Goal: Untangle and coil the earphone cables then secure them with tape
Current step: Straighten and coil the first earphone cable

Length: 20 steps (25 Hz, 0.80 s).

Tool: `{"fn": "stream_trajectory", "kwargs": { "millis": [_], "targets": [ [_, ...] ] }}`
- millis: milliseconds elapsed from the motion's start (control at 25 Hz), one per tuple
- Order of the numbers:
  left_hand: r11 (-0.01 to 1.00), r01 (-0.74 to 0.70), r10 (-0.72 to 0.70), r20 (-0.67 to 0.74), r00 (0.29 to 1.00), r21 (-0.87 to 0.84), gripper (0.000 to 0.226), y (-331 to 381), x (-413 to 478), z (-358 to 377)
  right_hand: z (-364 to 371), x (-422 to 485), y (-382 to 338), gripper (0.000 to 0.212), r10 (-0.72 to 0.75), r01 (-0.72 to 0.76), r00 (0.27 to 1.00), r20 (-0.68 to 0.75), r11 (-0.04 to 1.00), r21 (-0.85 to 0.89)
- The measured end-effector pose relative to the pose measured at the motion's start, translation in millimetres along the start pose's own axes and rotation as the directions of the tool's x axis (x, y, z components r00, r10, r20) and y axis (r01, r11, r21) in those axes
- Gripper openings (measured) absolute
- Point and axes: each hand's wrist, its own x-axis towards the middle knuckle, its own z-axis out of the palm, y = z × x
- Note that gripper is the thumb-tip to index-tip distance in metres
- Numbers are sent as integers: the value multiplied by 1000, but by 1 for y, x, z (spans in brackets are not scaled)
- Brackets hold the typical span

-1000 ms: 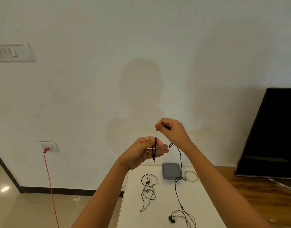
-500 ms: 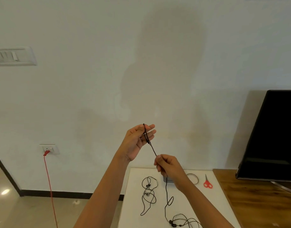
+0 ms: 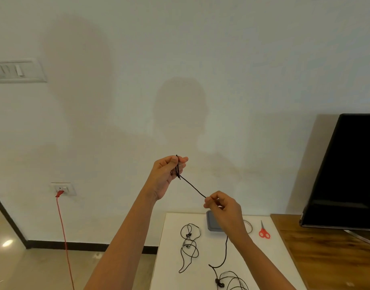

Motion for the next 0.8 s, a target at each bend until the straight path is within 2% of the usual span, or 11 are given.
{"fn": "stream_trajectory", "kwargs": {
  "millis": [120,240,360,440,520,600,680,800],
  "targets": [
    [994,-6,4,25,1000,106,26,-6,-3,2,0,-4,-10,16,-184,182,983,-21,979,-90],
    [963,13,-53,142,988,269,29,-20,-11,7,-8,3,-41,20,-415,403,910,14,876,-264],
    [973,98,-158,290,944,211,32,-28,-21,14,-19,29,-74,20,-472,452,881,44,807,-381],
    [978,145,-189,338,922,153,32,-25,-26,21,-25,51,-86,20,-418,413,906,59,849,-330],
    [981,169,-191,344,919,94,33,-17,-30,27,-28,71,-90,19,-329,347,936,123,922,-170],
    [982,188,-183,322,929,17,35,-9,-31,27,-27,82,-83,21,-221,220,956,194,975,26],
    [978,189,-155,302,941,-86,37,-4,-31,26,-21,82,-64,25,-93,50,962,256,984,172],
    [963,163,-110,238,965,-215,33,0,-28,25,-6,66,-30,27,40,-135,941,336,956,262]
  ]
}}
